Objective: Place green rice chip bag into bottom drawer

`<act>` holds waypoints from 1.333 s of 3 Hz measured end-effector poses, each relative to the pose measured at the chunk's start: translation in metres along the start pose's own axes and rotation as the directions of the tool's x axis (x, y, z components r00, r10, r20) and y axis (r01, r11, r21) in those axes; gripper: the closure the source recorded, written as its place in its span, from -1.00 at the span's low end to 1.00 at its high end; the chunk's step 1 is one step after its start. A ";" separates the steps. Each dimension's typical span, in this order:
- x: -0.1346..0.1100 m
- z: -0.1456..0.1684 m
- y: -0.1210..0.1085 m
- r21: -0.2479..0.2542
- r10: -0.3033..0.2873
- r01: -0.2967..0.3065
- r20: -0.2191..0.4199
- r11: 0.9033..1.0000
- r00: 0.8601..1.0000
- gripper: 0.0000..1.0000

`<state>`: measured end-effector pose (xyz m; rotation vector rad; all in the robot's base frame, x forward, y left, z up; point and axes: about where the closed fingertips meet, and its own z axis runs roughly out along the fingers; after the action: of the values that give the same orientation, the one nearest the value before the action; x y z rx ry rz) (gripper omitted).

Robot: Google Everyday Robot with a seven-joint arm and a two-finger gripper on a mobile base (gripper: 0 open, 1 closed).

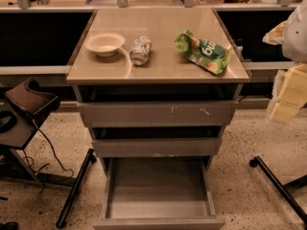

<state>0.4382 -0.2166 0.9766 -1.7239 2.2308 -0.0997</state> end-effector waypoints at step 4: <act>-0.066 0.038 -0.040 -0.214 -0.132 0.289 0.545 0.933 0.828 -1.00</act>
Offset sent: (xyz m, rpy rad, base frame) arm 0.0165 0.0162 0.0516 1.1603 0.1485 0.6277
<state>0.5009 -0.1596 0.9642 -1.8568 1.7027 0.6093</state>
